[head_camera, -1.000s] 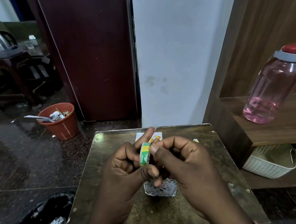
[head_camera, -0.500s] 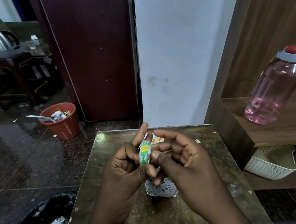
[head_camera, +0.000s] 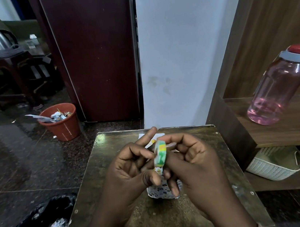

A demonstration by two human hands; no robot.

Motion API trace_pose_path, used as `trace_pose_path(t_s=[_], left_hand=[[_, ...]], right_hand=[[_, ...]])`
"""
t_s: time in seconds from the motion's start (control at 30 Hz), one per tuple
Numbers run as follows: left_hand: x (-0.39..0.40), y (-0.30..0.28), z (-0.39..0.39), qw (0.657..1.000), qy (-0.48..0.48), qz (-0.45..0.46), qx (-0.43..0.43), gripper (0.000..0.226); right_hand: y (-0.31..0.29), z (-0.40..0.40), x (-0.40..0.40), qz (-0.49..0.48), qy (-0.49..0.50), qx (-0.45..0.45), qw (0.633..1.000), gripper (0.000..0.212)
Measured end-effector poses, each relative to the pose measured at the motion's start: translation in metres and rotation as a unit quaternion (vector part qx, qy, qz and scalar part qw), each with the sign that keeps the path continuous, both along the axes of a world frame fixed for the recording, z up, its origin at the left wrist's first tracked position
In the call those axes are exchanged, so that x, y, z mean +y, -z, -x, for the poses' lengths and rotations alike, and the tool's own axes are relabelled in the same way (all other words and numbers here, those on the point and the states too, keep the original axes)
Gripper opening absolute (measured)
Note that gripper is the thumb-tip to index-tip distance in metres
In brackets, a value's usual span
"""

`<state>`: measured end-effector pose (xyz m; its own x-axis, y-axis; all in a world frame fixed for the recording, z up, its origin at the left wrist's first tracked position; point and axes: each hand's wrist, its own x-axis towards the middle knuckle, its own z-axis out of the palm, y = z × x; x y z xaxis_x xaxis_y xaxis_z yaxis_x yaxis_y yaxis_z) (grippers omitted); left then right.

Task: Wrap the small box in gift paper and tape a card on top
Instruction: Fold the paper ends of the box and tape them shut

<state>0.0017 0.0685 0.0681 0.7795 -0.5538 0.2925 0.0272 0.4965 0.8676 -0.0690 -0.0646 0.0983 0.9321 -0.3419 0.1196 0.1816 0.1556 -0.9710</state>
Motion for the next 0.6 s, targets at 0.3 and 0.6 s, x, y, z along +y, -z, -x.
trace_pose_path(t_s=[0.3, 0.6], left_hand=[[0.002, 0.001, -0.003, 0.995, -0.058, 0.051, 0.055, 0.037], [0.003, 0.01, -0.005, 0.995, -0.066, 0.033, 0.064, 0.033]], right_hand=[[0.044, 0.008, -0.093, 0.136, 0.316, 0.128, 0.93, 0.006], [0.089, 0.02, -0.119, 0.303, 0.356, 0.324, 0.823, 0.018]])
